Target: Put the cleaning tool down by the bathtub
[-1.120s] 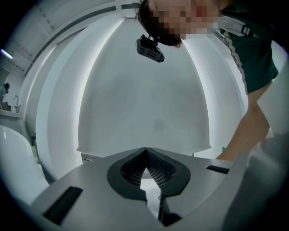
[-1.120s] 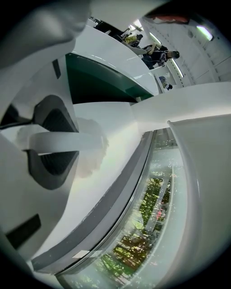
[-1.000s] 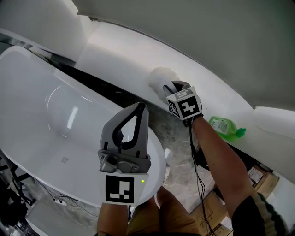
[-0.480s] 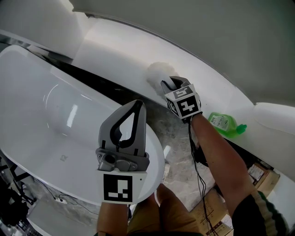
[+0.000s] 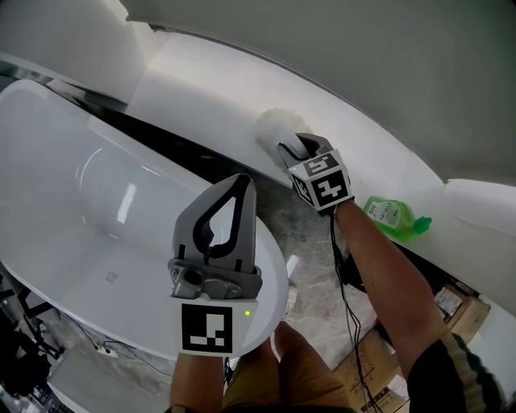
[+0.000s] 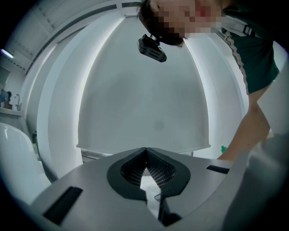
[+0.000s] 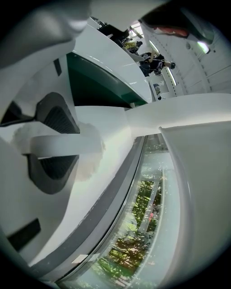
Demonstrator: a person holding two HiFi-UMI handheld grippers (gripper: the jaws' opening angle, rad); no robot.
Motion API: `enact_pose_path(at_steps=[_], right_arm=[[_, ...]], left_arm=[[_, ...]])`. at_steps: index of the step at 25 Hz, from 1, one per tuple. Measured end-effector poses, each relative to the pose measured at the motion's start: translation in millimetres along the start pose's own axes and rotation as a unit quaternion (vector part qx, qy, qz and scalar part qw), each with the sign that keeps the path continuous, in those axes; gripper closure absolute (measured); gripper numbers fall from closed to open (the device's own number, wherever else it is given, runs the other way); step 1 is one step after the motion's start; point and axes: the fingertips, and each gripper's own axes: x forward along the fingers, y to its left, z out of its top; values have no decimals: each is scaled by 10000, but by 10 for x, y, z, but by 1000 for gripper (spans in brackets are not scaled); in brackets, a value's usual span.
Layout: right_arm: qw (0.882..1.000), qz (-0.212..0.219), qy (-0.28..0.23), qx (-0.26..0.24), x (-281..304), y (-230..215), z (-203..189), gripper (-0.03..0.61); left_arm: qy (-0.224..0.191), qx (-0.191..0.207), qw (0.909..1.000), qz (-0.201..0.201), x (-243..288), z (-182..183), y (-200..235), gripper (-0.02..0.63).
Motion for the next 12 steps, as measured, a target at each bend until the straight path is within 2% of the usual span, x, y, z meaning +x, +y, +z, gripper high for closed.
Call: enact_pose_path(at_steps=[12], right_arm=[[9987,-191,-260,-391,-92,-21,35,403]], left_arm=[[8,-23,10000,19,-43,-31,46,607]])
